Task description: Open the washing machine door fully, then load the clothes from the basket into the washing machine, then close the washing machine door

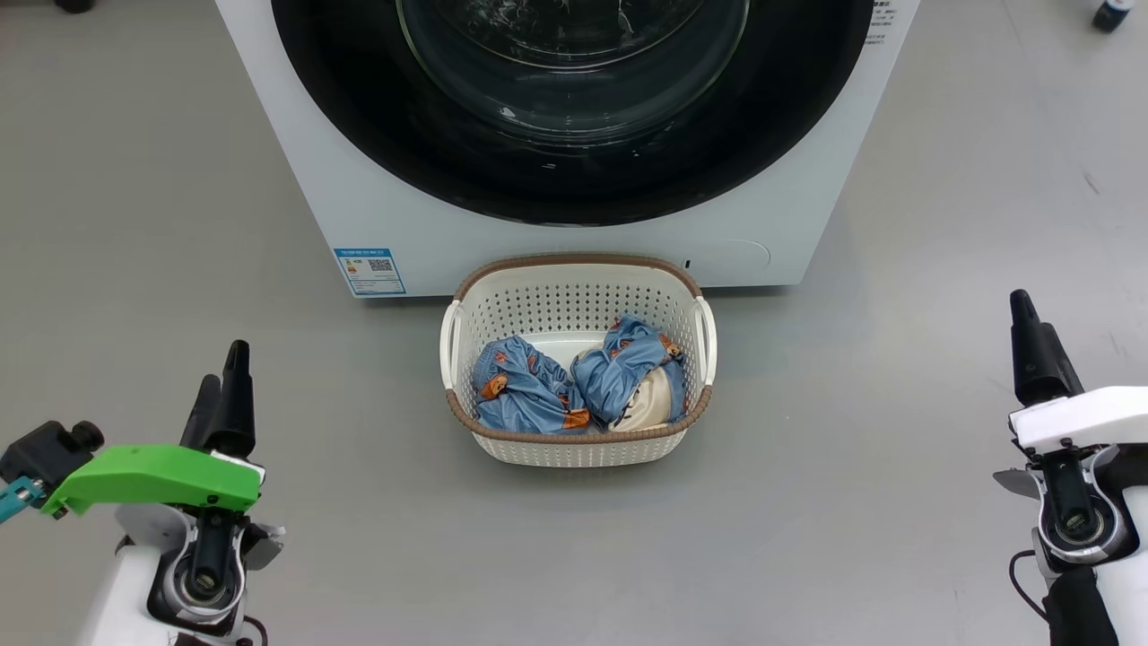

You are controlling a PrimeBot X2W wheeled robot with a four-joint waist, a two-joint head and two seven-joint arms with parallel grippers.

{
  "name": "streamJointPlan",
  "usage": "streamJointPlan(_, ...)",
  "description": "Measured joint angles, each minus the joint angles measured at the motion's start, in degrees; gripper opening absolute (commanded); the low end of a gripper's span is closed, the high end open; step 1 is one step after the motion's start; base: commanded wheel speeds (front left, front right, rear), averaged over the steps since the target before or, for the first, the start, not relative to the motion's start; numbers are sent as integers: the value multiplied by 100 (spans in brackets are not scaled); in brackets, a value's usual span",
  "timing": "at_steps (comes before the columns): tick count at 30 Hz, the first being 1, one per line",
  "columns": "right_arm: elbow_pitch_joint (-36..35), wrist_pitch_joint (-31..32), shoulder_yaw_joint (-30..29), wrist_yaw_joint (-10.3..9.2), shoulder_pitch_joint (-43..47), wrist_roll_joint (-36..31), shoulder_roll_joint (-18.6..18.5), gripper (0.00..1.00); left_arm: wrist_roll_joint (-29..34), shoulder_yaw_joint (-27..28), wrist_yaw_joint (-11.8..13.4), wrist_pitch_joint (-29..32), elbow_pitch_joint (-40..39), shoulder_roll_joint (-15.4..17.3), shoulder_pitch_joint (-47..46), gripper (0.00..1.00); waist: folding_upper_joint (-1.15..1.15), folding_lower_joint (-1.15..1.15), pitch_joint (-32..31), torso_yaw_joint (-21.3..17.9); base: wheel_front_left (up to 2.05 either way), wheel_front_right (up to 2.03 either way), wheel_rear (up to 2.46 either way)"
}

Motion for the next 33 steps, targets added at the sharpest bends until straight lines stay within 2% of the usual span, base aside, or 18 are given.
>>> streamJointPlan(12, 56, -237, 448, -55, -170, -1089, -252, 100, 1224, -49, 0, -182, -19, 166, -118, 100, 0, 0, -10, 50, 0, 0, 0)
streamJointPlan(13, 81, -289, 514, -108, -175, -1265, -279, 100, 1428, -51, 0, -232, -26, 171, -118, 100, 0, 0, -15, 61, 0, 0, 0)
streamJointPlan(23, 137, -458, 728, -199, -316, -1989, -386, 100, 2404, -94, -1, -381, -55, 216, -120, 100, 0, 0, -21, 95, 0, 0, 0)
streamJointPlan(33, 269, -670, 960, -205, -408, -2705, -508, 100, 3497, -246, -5, -566, -79, 304, -165, 100, 0, 0, -33, 113, 0, 0, 0)
